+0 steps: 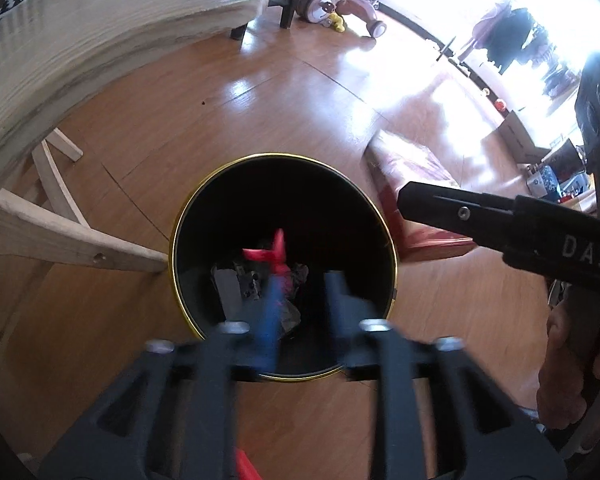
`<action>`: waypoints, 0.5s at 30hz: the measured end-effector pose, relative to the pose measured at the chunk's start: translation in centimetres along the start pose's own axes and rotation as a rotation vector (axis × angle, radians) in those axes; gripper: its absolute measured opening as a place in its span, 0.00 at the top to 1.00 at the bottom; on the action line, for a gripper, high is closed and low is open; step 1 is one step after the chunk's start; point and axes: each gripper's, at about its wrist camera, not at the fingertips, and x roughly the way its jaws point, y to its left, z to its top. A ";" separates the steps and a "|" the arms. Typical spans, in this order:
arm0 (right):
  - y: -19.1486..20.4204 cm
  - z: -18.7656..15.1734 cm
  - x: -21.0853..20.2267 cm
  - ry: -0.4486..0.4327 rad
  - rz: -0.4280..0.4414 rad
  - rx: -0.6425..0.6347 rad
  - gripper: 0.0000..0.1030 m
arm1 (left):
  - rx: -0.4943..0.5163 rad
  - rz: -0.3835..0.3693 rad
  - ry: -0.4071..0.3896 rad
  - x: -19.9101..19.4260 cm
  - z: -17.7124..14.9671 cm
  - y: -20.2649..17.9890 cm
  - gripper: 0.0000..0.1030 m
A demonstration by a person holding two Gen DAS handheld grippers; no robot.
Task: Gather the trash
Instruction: 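Carry the red piece and red box over the black bin and open both tools, then move both open tools back over the green bag and tissue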
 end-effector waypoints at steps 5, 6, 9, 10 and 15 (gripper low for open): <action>0.4 0.1 -0.9 -0.008 -0.009 0.002 0.33 | 0.000 -0.003 -0.042 -1.1 -0.1 -0.2 0.37; 0.7 0.2 -1.2 -0.012 -0.009 0.001 0.32 | -0.006 -0.005 -0.044 -1.4 -0.2 -0.1 0.36; 1.4 0.2 -2.3 -0.027 -0.010 -0.013 0.30 | -0.018 -0.021 -0.070 -3.0 -0.5 0.0 0.31; 1.9 0.3 -2.8 -0.036 -0.010 -0.021 0.30 | -0.017 -0.022 -0.087 -3.8 -0.5 0.1 0.29; 6.4 1.2 -5.6 -0.089 0.026 -0.085 0.29 | -0.068 -0.011 -0.186 -9.9 -1.4 3.0 0.24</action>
